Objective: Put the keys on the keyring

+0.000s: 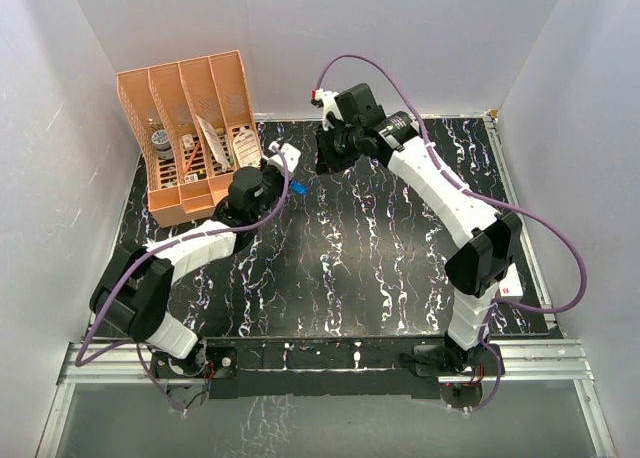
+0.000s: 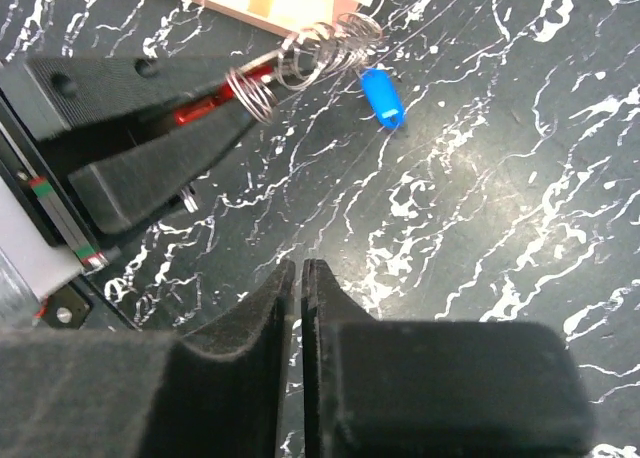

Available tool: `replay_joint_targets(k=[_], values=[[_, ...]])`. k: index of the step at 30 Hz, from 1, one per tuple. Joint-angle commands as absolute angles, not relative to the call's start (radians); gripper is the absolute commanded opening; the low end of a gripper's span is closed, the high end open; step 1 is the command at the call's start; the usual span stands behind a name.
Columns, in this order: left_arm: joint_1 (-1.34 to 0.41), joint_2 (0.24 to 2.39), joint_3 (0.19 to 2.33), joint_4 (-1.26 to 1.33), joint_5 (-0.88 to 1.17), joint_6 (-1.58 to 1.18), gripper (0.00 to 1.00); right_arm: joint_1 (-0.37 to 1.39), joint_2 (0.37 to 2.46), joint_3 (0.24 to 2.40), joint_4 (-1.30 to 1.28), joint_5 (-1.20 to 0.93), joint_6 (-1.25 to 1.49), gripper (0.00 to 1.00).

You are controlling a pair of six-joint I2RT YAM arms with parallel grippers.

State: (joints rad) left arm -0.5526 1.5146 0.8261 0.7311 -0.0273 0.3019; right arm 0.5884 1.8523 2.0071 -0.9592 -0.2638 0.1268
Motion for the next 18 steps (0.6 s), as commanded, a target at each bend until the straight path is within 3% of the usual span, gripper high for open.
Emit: replay_joint_targets(k=[1,4,9,18], values=[[-0.543,1.452,0.847,0.711,-0.038,0.258,0.0,0.577,1.776,1.987,-0.864,-0.239,0.155,0.18],[-0.543,1.424,0.856,0.663,-0.001,0.2,0.0,0.577,1.675,1.858,-0.721,-0.218,0.175,0.28],[-0.541,1.386,0.917,0.534,0.101,0.067,0.0,0.576,1.539,1.627,-0.478,-0.227,0.191,0.33],[-0.54,1.402,1.013,0.455,0.334,-0.194,0.0,0.576,1.356,1.292,-0.066,-0.245,0.181,0.32]])
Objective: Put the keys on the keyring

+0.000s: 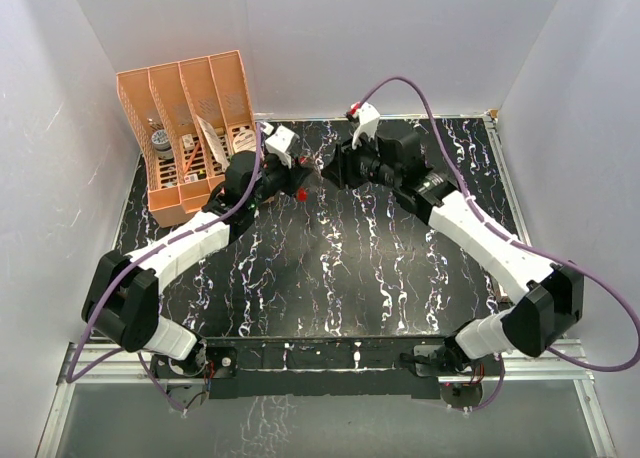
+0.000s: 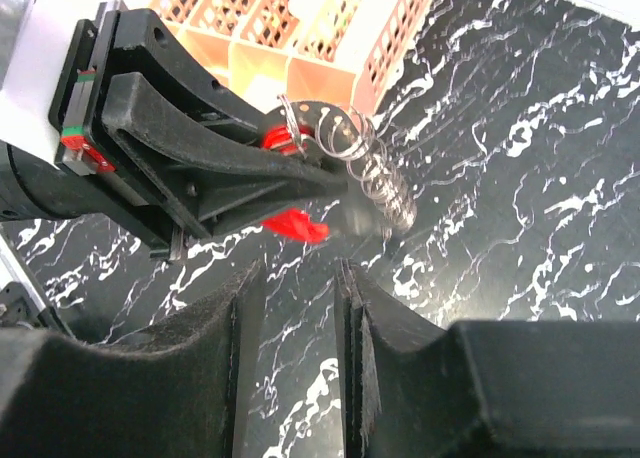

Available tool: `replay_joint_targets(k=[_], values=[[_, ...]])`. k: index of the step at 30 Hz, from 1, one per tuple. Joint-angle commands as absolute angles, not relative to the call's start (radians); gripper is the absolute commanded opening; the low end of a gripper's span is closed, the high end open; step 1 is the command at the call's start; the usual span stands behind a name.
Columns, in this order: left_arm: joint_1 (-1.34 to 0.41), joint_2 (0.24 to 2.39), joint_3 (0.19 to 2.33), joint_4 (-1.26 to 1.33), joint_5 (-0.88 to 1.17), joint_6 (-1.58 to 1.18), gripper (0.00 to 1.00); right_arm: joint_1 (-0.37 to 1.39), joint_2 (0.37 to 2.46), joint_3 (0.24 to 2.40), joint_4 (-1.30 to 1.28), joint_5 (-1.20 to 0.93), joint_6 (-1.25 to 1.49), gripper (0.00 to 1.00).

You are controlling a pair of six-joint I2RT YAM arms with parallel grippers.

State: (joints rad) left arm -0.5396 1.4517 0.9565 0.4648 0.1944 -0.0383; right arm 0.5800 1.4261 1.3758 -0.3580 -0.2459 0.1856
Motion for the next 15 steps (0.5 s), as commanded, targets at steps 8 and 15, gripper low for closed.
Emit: replay_joint_targets(k=[8,15], values=[[-0.54,1.42,1.024,0.486,0.46,-0.356,0.0,0.577,1.263,1.114,0.169,-0.196,0.174,0.29],[-0.541,1.423,1.012,0.507,0.511,-0.394,0.0,0.577,1.257,1.083,0.239,-0.21,0.179,0.27]])
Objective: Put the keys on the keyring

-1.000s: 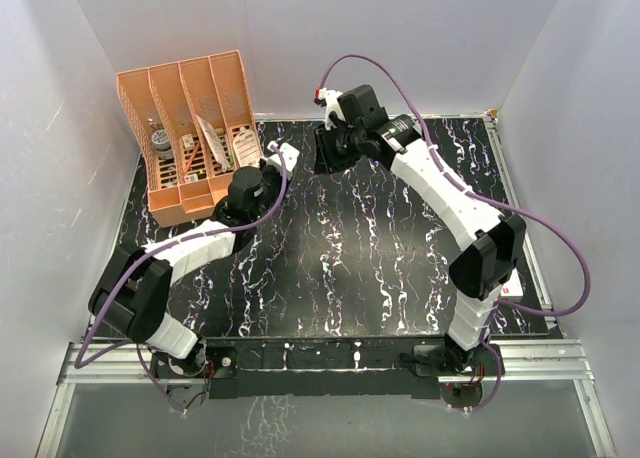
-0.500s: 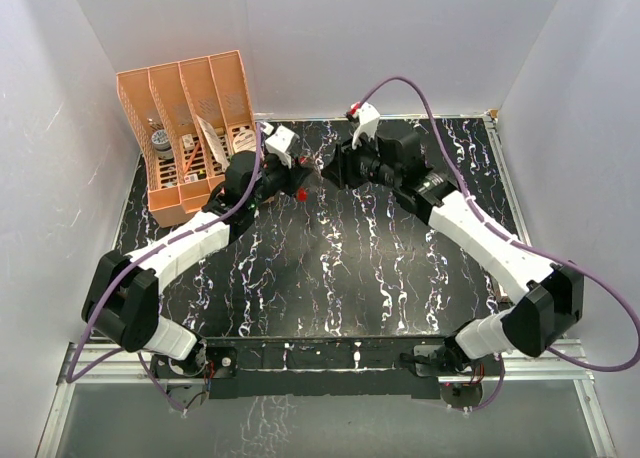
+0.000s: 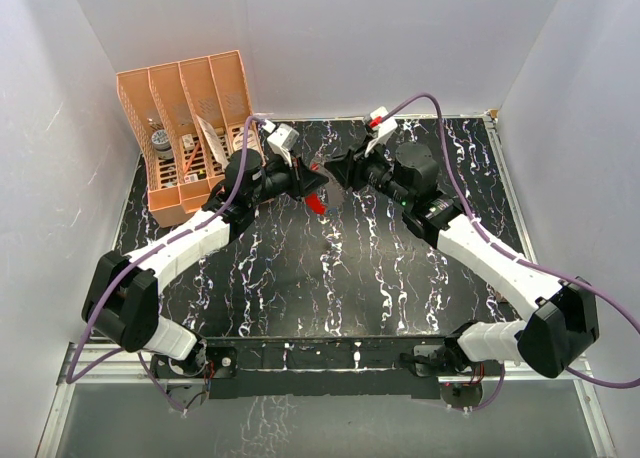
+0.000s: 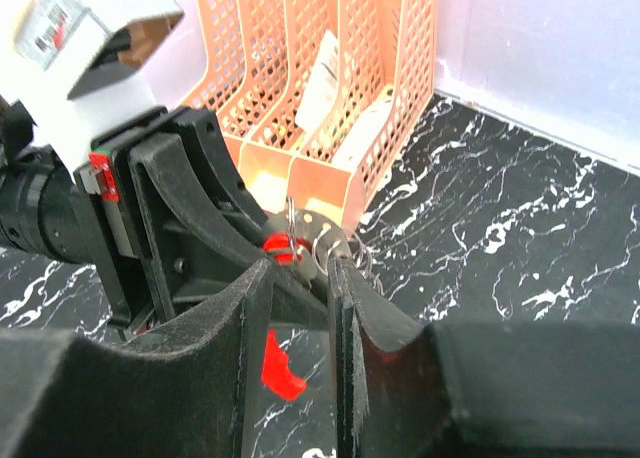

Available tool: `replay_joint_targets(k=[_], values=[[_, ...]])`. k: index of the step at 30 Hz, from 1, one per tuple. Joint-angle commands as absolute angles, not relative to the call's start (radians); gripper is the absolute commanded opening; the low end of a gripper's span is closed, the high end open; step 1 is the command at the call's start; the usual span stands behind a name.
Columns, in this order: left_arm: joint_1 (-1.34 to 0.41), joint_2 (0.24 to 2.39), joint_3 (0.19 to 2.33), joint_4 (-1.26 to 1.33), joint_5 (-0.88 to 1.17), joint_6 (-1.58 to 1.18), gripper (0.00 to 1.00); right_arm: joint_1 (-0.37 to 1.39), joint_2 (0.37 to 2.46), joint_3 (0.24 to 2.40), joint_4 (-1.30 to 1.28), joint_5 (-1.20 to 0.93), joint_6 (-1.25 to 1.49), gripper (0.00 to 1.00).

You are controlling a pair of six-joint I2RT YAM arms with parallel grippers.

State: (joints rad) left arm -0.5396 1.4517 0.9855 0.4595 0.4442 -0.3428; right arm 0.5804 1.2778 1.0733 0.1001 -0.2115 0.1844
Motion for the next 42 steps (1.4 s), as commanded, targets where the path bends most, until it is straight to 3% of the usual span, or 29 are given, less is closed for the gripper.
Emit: replay_joint_targets(k=[1,21,42], values=[[-0.542,1.426,1.013,0.508,0.515,-0.396,0.0,0.576,1.26,1.086,0.239,-0.215,0.181,0.27],[-0.54,1.445,1.029,0.546,0.566,-0.436,0.0,0.577,1.304,1.1,0.264,-0.252,0.212,0.27],[-0.543,1.458,1.025,0.604,0.603,-0.484,0.0,0.577,1.313,1.066,0.336,-0.236,0.236,0.19]])
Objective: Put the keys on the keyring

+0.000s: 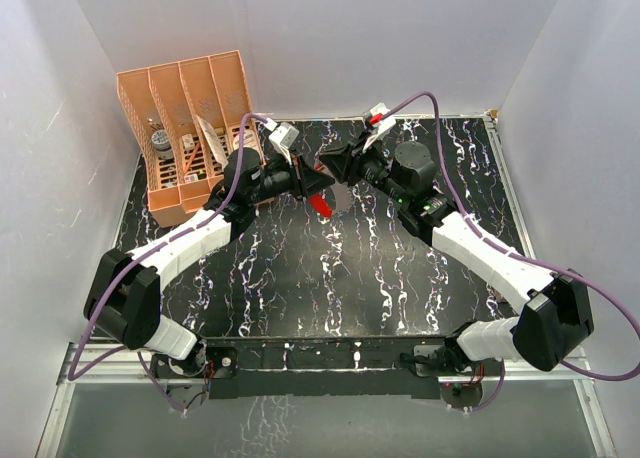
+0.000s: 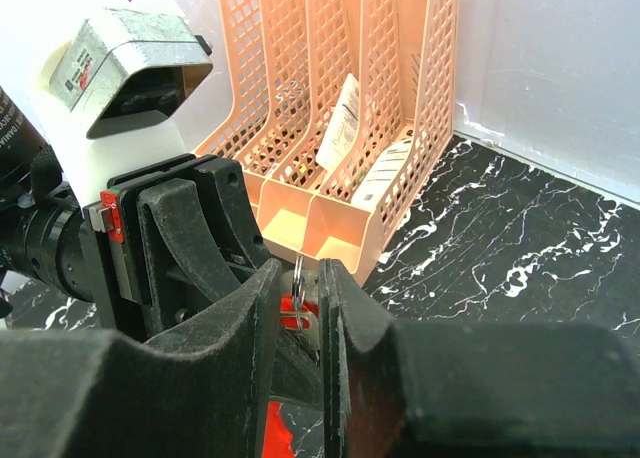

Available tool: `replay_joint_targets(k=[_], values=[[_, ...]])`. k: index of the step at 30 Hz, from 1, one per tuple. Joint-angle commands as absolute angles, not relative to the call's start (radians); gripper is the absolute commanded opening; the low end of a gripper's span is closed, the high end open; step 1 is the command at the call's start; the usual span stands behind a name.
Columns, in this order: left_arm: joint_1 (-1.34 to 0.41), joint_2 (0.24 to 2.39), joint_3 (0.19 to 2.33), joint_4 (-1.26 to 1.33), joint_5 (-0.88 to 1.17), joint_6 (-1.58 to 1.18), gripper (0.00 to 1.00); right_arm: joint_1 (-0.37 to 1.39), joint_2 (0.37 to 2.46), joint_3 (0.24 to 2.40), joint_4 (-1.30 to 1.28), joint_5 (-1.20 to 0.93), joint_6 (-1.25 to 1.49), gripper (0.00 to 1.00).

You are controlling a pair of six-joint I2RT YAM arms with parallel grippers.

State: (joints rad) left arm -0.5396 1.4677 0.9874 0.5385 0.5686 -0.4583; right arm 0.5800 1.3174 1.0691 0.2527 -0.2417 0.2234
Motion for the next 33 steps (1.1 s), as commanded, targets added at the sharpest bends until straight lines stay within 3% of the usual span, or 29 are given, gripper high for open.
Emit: replay_joint_targets(k=[1,4,10,19,24,33], values=[[-0.543,1.458,1.025,0.605,0.603,-0.485,0.0,0.577,1.315,1.067,0.335,-0.236,0.235,0.18],[-0.543,1.456,1.025,0.605,0.606,-0.485,0.0,0.578,1.318,1.066,0.336,-0.237,0.238,0.16],[-0.543,1.454,1.024,0.604,0.606,-0.482,0.0,0.576,1.318,1.063,0.341,-0.233,0.239,0.0],[-0.543,1.464,1.042,0.522,0.534,-0.356,0.0,0.575,1.315,1.138,0.225,-0.228,0.207,0.0],[-0.543,1.48,1.058,0.411,0.392,-0.147,0.0,0.577,1.338,1.272,0.029,-0.206,0.167,0.0],[-0.542,1.479,0.999,0.466,0.171,0.065,0.0,0.577,1.447,1.511,-0.295,-0.192,0.133,0.0]])
